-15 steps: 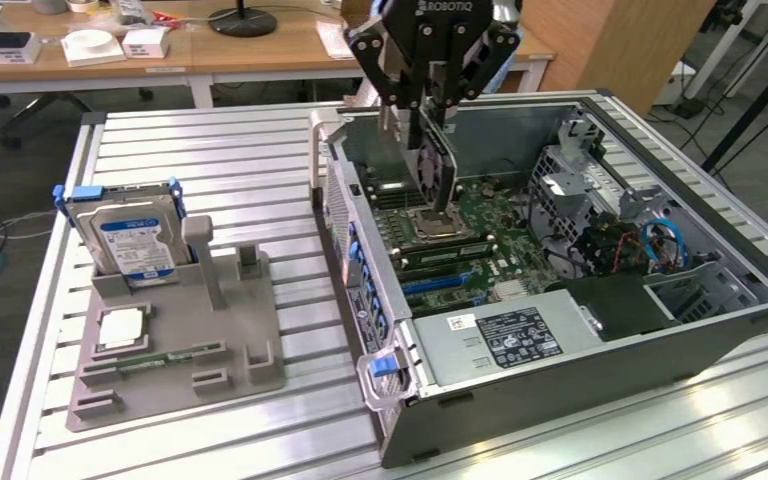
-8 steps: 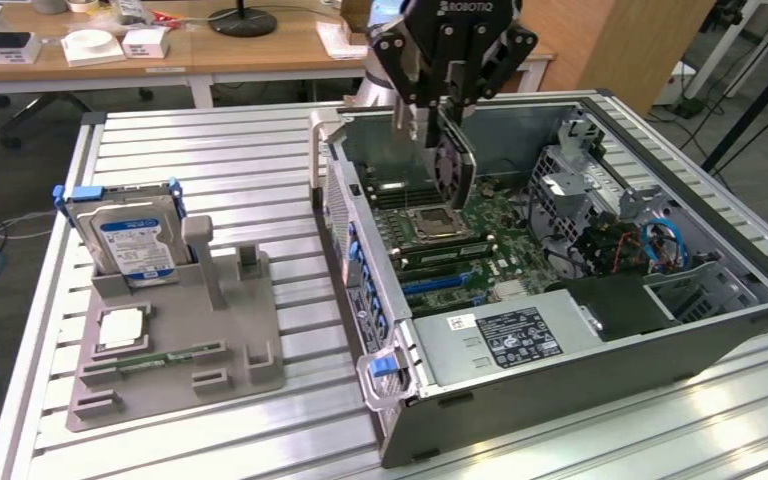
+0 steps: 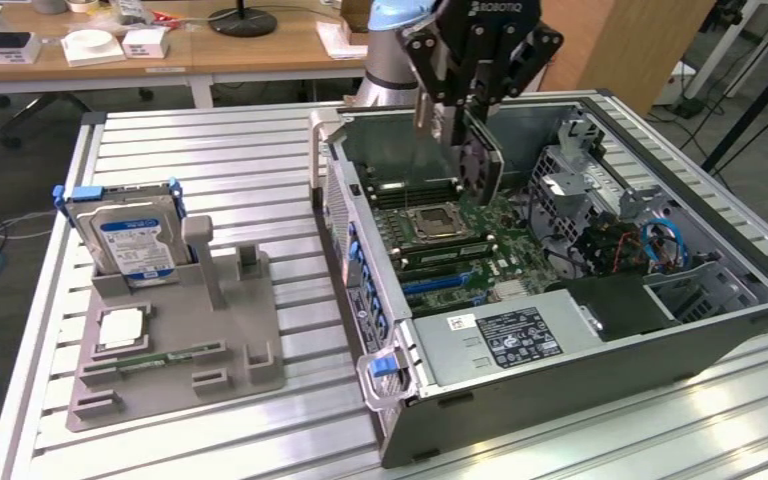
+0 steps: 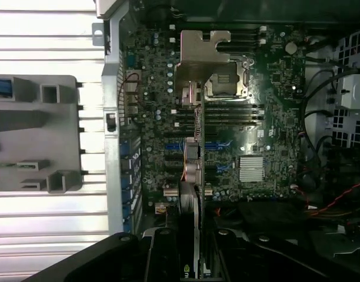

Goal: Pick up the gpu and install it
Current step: 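Pick up the gpu and move the gpu toward the slot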

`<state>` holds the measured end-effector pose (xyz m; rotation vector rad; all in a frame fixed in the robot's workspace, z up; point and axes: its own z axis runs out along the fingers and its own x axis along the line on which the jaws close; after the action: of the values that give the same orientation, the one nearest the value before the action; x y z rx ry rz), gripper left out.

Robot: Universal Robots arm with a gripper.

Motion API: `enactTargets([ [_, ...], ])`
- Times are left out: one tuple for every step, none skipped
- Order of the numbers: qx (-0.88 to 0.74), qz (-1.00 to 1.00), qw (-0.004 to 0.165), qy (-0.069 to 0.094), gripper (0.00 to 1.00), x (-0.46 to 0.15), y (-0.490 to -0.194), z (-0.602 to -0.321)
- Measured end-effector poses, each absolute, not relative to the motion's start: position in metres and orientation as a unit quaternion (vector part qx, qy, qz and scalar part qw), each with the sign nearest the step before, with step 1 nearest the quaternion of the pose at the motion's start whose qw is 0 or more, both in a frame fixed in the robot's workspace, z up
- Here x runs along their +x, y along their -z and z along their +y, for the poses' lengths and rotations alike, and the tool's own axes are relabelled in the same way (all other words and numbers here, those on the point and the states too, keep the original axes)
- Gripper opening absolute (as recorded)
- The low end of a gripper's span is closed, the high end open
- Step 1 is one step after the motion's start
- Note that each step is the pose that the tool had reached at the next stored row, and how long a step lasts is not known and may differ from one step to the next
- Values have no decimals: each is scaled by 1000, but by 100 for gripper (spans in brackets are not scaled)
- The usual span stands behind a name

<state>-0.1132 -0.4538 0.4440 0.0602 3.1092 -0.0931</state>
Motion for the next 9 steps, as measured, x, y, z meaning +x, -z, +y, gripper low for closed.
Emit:
enactTargets([
  [19, 999, 15, 30, 26, -110, -444, -454],
  [19, 999, 15, 30, 26, -106, -444, -454],
  [19, 999, 15, 30, 26, -101, -444, -454],
  [19, 999, 15, 30, 26, -97, -444, -454],
  [19, 999, 15, 30, 26, -92, -444, -454],
  [19, 999, 15, 30, 26, -88, -444, -454],
  [19, 999, 15, 30, 26, -84, -444, -454],
  [19, 999, 15, 30, 26, -81, -444, -454],
  [19, 999, 15, 29, 26, -76, -444, -454],
])
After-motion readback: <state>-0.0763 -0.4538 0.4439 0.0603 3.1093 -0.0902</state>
